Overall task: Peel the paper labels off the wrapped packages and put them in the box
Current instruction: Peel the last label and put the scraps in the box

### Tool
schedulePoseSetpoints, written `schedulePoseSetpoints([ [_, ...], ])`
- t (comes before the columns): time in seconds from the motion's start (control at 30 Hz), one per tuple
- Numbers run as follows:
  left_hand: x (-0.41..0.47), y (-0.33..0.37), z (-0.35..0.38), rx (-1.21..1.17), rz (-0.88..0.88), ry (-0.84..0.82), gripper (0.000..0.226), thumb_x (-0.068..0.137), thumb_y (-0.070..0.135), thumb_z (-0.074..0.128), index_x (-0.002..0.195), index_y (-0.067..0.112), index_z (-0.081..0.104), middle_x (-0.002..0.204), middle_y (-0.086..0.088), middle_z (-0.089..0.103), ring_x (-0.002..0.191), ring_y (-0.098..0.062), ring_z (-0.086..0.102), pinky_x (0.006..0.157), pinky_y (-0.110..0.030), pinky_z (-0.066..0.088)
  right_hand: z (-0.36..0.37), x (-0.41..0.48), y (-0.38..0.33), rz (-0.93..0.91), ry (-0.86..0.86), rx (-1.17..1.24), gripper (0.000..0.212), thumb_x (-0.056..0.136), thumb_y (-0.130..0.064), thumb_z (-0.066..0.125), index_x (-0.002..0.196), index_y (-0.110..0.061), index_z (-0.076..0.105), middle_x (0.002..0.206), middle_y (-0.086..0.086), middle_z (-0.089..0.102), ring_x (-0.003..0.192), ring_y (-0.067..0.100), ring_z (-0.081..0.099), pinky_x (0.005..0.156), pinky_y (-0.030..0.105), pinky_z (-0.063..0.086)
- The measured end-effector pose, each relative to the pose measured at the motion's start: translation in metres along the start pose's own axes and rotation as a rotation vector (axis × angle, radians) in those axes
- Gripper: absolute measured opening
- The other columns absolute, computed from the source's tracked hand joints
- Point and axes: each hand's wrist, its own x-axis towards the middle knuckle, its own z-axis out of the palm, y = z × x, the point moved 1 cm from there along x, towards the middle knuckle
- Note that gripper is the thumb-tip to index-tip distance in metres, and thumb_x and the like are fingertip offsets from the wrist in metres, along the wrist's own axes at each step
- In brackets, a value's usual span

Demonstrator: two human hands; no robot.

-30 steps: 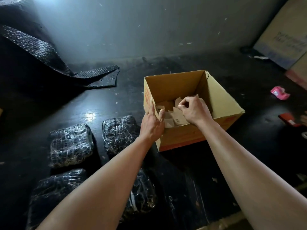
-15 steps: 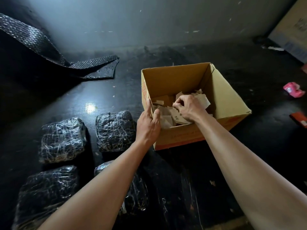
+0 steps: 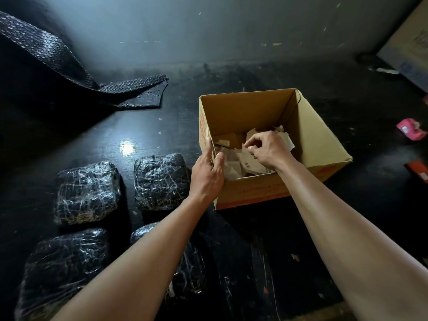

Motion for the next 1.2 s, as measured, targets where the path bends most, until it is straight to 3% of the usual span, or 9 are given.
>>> schedulePoseSetpoints([
  [0.13,0.0,0.0002,-0.0011,0.004,0.0,-0.008,0.073,0.087,0.071,0.03,0.156,0.052,0.014,0.145,-0.006,0.057,0.129,-0.027,0.055,0.107,-0.052,0.046,-0.0009,-0.0003,0.0,0.012,0.009,-0.022,0.016,0.085,-0.035,0.078,0.079,-0.022,0.07,0.085,-0.006,0.07,0.079,0.012,0.065,0.068,0.03,0.054],
  [0.3,0.0008,0.0001,-0.0018,0.014,-0.004,-0.016,0.073,0.088,0.069,0.031,0.157,0.05,0.014,0.148,-0.006,0.055,0.132,-0.026,0.053,0.108,-0.051,0.045,0.0027,-0.0014,-0.0007,-0.007,-0.052,-0.071,0.016,0.097,-0.019,0.06,0.09,-0.015,0.075,0.092,0.001,0.07,0.081,0.011,0.063,0.06,0.021,0.046],
  [0.43,0.0017,-0.0009,-0.0022,0.017,-0.011,-0.02,0.072,0.091,0.066,0.033,0.158,0.048,0.014,0.15,-0.006,0.052,0.134,-0.026,0.052,0.11,-0.051,0.044,0.0007,-0.0035,-0.0025,-0.007,-0.067,-0.085,0.017,0.095,-0.016,0.061,0.087,-0.012,0.076,0.084,0.001,0.071,0.072,0.01,0.064,0.058,0.021,0.047],
  [0.57,0.0022,-0.002,-0.0022,0.029,-0.015,-0.023,0.071,0.092,0.063,0.033,0.159,0.045,0.015,0.15,-0.009,0.053,0.134,-0.027,0.052,0.11,-0.051,0.043,-0.0016,-0.0049,-0.0018,-0.028,-0.044,-0.03,0.014,0.091,-0.019,0.069,0.08,-0.013,0.074,0.077,-0.002,0.071,0.076,0.015,0.07,0.064,0.028,0.057],
  [0.7,0.0024,-0.0025,-0.002,0.04,-0.011,-0.02,0.068,0.096,0.058,0.036,0.159,0.044,0.015,0.15,-0.01,0.052,0.134,-0.028,0.051,0.111,-0.05,0.043,0.0,-0.0043,0.0015,-0.051,-0.024,0.022,0.031,0.098,-0.032,0.059,0.077,-0.012,0.071,0.075,0.004,0.073,0.07,0.02,0.072,0.069,0.044,0.062],
  [0.77,0.0023,-0.0029,-0.0018,0.044,-0.009,-0.021,0.068,0.095,0.058,0.036,0.159,0.044,0.016,0.149,-0.011,0.052,0.134,-0.028,0.051,0.111,-0.049,0.043,0.0014,-0.0051,0.0023,-0.056,-0.02,0.009,0.033,0.098,-0.035,0.058,0.077,-0.015,0.071,0.074,0.003,0.073,0.07,0.02,0.072,0.069,0.046,0.062],
  [0.93,0.0035,-0.0043,-0.002,0.059,-0.007,-0.018,0.07,0.093,0.062,0.034,0.158,0.047,0.014,0.141,-0.013,0.059,0.127,-0.029,0.056,0.107,-0.051,0.045,0.0014,-0.003,0.0035,-0.015,0.011,0.0,0.013,0.091,-0.028,0.071,0.083,-0.02,0.075,0.088,-0.002,0.073,0.084,0.014,0.069,0.077,0.036,0.059],
  [1.07,0.0041,-0.0044,-0.002,0.057,-0.009,-0.017,0.07,0.093,0.061,0.035,0.158,0.047,0.014,0.142,-0.012,0.058,0.129,-0.029,0.055,0.108,-0.051,0.044,0.0001,-0.0041,0.0036,-0.019,0.025,-0.008,0.011,0.094,-0.019,0.066,0.088,-0.018,0.075,0.093,-0.001,0.074,0.085,0.012,0.068,0.07,0.024,0.054],
  [1.2,0.0042,-0.0049,-0.0015,0.056,-0.008,-0.009,0.069,0.094,0.06,0.036,0.158,0.047,0.015,0.14,-0.011,0.06,0.127,-0.028,0.056,0.106,-0.051,0.045,0.002,-0.0028,0.0041,-0.036,-0.021,0.021,0.016,0.094,-0.011,0.064,0.095,-0.02,0.076,0.097,0.002,0.075,0.088,0.014,0.07,0.079,0.034,0.061],
])
